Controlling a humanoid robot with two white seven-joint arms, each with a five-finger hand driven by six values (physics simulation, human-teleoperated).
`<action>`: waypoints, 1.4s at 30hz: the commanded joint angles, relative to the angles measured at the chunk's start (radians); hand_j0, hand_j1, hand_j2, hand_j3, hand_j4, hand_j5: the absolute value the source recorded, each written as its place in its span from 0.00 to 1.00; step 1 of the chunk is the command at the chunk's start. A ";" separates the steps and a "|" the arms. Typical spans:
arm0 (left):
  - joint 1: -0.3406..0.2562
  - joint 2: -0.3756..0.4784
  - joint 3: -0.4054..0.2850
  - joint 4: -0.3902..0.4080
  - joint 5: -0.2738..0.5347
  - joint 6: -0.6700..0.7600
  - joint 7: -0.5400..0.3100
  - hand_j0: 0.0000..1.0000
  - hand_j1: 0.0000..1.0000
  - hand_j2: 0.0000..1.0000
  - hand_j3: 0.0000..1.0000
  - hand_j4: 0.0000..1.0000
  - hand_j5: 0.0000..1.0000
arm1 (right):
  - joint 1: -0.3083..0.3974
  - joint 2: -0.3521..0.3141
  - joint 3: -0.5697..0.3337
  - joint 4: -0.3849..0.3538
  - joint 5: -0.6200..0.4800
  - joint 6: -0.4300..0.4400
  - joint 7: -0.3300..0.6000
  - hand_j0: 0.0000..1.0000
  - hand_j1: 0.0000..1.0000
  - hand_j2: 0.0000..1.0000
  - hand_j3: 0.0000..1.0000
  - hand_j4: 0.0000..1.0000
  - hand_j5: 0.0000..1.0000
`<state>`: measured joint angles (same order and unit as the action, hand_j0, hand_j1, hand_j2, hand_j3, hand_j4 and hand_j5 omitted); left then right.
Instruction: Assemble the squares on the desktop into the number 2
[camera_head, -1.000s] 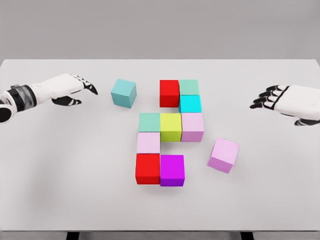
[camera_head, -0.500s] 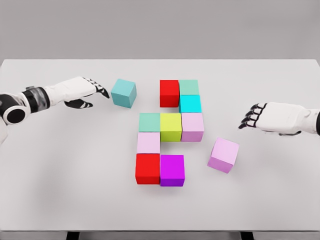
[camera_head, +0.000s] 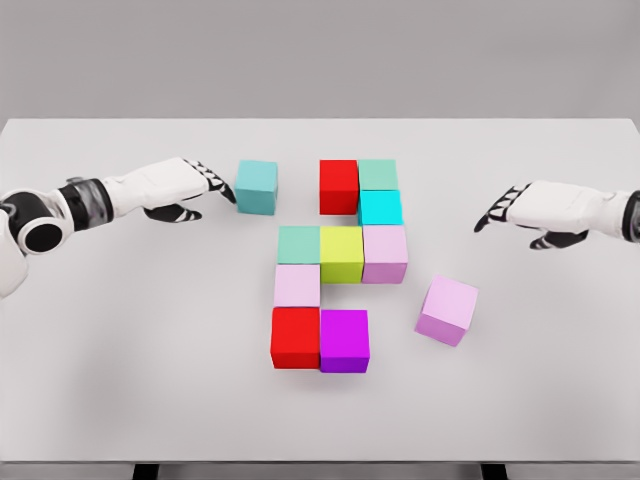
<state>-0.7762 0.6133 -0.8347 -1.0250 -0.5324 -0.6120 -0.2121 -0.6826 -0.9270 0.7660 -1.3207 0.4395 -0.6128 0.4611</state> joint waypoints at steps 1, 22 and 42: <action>0.000 0.000 0.002 -0.012 0.006 0.001 0.000 0.70 0.70 0.70 0.70 0.70 0.70 | 0.000 0.019 0.022 0.035 -0.027 0.002 -0.005 0.79 0.79 0.79 0.79 0.79 0.79; 0.026 0.000 0.003 -0.103 0.006 0.001 0.000 0.70 0.70 0.70 0.70 0.70 0.70 | -0.198 -0.059 0.375 -0.045 -0.005 0.002 -0.101 0.79 0.79 0.79 0.79 0.79 0.79; 0.035 -0.001 0.005 -0.112 0.005 0.001 -0.020 0.70 0.70 0.70 0.70 0.70 0.70 | -0.195 -0.101 0.391 -0.169 -0.001 0.002 -0.098 0.76 0.76 0.76 0.76 0.76 0.76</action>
<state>-0.7409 0.6117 -0.8312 -1.1372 -0.5332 -0.6120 -0.2300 -0.8774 -1.0162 1.1577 -1.4870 0.4429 -0.6121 0.3630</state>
